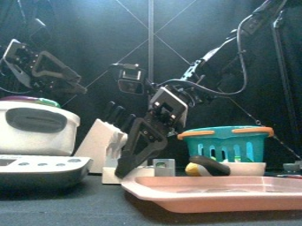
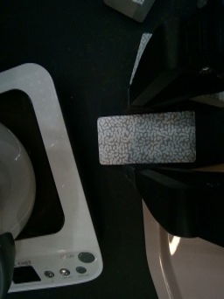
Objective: Grab rice
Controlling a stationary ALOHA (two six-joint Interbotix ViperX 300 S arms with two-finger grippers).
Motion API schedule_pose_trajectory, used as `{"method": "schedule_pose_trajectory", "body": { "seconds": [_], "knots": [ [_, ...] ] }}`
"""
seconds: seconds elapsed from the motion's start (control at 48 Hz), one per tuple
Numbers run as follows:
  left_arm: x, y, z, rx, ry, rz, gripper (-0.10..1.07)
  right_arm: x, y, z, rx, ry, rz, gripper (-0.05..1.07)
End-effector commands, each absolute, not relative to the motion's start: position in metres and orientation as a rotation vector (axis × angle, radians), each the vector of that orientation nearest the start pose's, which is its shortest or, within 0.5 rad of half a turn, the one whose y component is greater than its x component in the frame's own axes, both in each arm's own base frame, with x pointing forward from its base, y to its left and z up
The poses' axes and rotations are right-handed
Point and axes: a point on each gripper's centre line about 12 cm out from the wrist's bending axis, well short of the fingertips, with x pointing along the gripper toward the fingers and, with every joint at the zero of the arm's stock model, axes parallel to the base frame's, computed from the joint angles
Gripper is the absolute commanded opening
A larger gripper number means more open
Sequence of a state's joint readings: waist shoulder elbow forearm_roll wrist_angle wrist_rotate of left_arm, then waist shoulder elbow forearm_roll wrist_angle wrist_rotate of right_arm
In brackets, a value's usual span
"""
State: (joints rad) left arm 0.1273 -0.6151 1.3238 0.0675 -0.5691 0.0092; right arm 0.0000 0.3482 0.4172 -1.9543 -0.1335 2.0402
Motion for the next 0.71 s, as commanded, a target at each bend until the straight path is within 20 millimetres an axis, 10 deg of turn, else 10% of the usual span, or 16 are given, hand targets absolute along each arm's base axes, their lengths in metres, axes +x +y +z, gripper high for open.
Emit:
{"method": "schedule_pose_trajectory", "body": {
  "seconds": [0.0, 0.688],
  "knots": [
    [0.221, 0.024, 0.199, 0.054, 0.129, 0.087, 0.94, 0.462, 0.013, 0.133, 0.15, 0.729, 0.077, 0.65],
    [0.221, 0.024, 0.199, 0.053, 0.129, 0.087, 0.94, 0.462, 0.008, 0.16, 0.219, 0.664, 0.043, 0.64]
  ]
}}
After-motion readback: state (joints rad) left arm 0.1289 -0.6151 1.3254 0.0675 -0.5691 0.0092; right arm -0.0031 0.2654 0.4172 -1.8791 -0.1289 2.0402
